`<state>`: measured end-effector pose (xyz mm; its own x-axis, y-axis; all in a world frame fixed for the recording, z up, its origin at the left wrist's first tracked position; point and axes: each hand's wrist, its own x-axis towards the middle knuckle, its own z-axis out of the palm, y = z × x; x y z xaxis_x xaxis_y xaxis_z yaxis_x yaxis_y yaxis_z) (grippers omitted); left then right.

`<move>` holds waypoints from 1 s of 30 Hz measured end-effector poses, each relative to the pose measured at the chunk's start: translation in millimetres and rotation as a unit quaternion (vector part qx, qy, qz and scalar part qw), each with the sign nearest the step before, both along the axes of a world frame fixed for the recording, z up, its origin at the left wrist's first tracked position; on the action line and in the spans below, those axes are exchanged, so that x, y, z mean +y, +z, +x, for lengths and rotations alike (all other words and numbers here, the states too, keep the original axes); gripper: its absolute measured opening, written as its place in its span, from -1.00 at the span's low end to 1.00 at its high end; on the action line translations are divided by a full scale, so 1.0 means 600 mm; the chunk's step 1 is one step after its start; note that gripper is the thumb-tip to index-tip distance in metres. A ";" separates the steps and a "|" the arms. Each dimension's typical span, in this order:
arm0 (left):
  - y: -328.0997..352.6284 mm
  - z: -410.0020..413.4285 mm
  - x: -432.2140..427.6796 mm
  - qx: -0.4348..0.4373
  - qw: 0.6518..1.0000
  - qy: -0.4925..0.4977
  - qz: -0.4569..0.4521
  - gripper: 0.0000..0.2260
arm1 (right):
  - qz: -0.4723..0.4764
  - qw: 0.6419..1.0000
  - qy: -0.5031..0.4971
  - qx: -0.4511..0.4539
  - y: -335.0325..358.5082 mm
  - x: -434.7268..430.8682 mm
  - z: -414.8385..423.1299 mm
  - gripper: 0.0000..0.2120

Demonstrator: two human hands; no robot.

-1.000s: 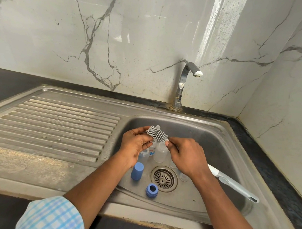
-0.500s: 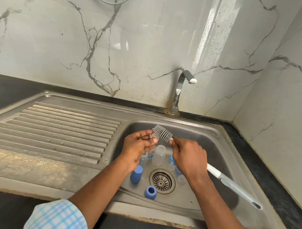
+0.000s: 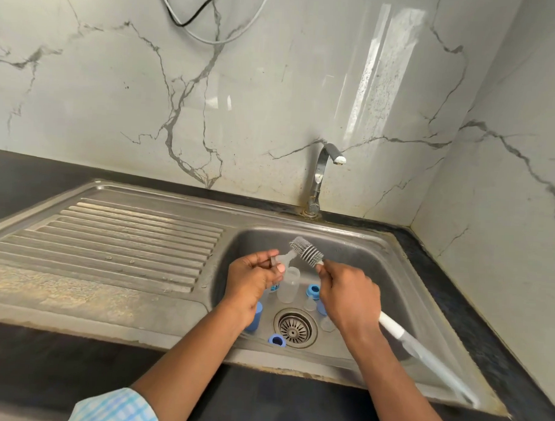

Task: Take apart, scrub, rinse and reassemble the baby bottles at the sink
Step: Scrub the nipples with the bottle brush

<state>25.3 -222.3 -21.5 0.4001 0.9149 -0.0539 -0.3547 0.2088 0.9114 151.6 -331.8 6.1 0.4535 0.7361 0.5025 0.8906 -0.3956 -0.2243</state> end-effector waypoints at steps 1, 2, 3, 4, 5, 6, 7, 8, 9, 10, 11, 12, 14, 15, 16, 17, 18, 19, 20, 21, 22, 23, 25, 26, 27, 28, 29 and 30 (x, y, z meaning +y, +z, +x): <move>-0.001 -0.002 -0.005 -0.001 1.000 0.003 -0.004 -0.71 | 0.009 1.000 -0.015 0.005 0.002 -0.005 0.005 -0.72; -0.001 -0.006 -0.011 -0.007 1.000 0.006 -0.010 -0.72 | 0.019 1.000 -0.021 0.011 0.004 -0.011 0.008 -0.72; -0.001 -0.009 -0.014 -0.016 1.000 0.007 -0.018 -0.72 | 0.026 0.999 -0.017 0.014 0.004 -0.018 0.010 -0.73; 0.000 -0.012 -0.019 -0.026 0.999 0.008 -0.026 -0.72 | 0.028 1.000 -0.006 0.012 0.001 -0.025 0.010 -0.74; -0.001 -0.014 -0.021 -0.030 0.999 0.010 -0.032 -0.73 | 0.024 1.000 0.011 0.004 -0.004 -0.031 0.008 -0.75; 0.000 -0.015 -0.023 -0.031 0.999 0.012 -0.036 -0.73 | 0.016 0.999 0.031 -0.010 -0.011 -0.036 0.004 -0.75; 0.000 -0.016 -0.027 -0.026 0.999 0.012 -0.036 -0.74 | 0.007 0.998 0.050 -0.026 -0.019 -0.040 -0.002 -0.75; 0.001 -0.017 -0.031 -0.021 0.999 0.012 -0.037 -0.74 | 0.000 0.997 0.067 -0.038 -0.027 -0.044 -0.007 -0.75; 0.000 -0.017 -0.035 -0.017 0.999 0.010 -0.037 -0.75 | -0.006 0.996 0.078 -0.045 -0.034 -0.046 -0.012 -0.75; 0.000 -0.018 -0.040 -0.017 0.999 0.008 -0.042 -0.75 | -0.008 0.995 0.085 -0.049 -0.039 -0.048 -0.014 -0.73; -0.002 -0.018 -0.044 -0.017 0.999 0.007 -0.048 -0.75 | -0.005 0.995 0.089 -0.053 -0.042 -0.049 -0.014 -0.70; -0.003 -0.021 -0.048 -0.020 0.998 0.007 -0.056 -0.76 | 0.002 0.994 0.092 -0.057 -0.045 -0.051 -0.015 -0.66; -0.006 -0.027 -0.054 -0.026 0.998 0.003 -0.065 -0.78 | 0.014 0.993 0.095 -0.068 -0.049 -0.056 -0.016 -0.59; -0.007 -0.029 -0.055 -0.026 0.997 0.000 -0.068 -0.78 | 0.020 0.993 0.094 -0.076 -0.050 -0.057 -0.016 -0.58; -0.007 -0.030 -0.057 -0.027 0.997 -0.004 -0.071 -0.79 | 0.027 0.992 0.092 -0.082 -0.050 -0.058 -0.015 -0.59; -0.007 -0.032 -0.056 -0.030 0.997 -0.009 -0.075 -0.79 | 0.036 0.991 0.091 -0.088 -0.049 -0.059 -0.015 -0.60; -0.004 -0.032 -0.057 -0.036 0.996 -0.015 -0.084 -0.82 | 0.046 0.990 0.090 -0.093 -0.048 -0.059 -0.014 -0.62; -0.003 -0.032 -0.056 -0.044 0.994 -0.021 -0.097 -0.86 | 0.056 0.990 0.089 -0.099 -0.046 -0.060 -0.015 -0.64; 0.000 -0.032 -0.055 -0.055 0.991 -0.025 -0.116 -0.92 | 0.063 0.989 0.089 -0.104 -0.044 -0.059 -0.014 -0.65; 0.002 -0.032 -0.053 -0.063 0.989 -0.027 -0.131 -0.93 | 0.068 0.988 0.089 -0.106 -0.041 -0.057 -0.013 -0.65; 0.004 -0.030 -0.049 -0.066 0.987 -0.025 -0.142 -0.92 | 0.071 0.988 0.090 -0.105 -0.039 -0.055 -0.011 -0.64; 0.003 -0.029 -0.045 -0.060 0.988 -0.021 -0.142 -0.93 | 0.073 0.988 0.090 -0.101 -0.038 -0.054 -0.010 -0.63; 0.002 -0.026 -0.037 -0.054 0.989 -0.017 -0.140 -0.97 | 0.081 0.988 0.091 -0.095 -0.037 -0.048 -0.006 -0.62; 0.003 -0.024 -0.034 -0.060 0.988 -0.018 -0.143 -0.93 | 0.087 0.988 0.092 -0.092 -0.034 -0.044 -0.003 -0.63; 0.003 -0.024 -0.029 -0.071 0.986 -0.019 -0.150 -0.88 | 0.091 0.987 0.094 -0.089 -0.032 -0.040 -0.001 -0.64; 0.004 -0.024 -0.024 -0.086 0.983 -0.023 -0.158 -0.85 | 0.093 0.987 0.096 -0.088 -0.030 -0.037 0.001 -0.65; 0.004 -0.024 -0.019 -0.099 0.981 -0.028 -0.164 -0.82 | 0.094 0.987 0.098 -0.090 -0.027 -0.033 0.003 -0.68; 0.005 -0.024 -0.014 -0.109 0.979 -0.033 -0.167 -0.79 | 0.096 0.986 0.099 -0.094 -0.025 -0.030 0.004 -0.72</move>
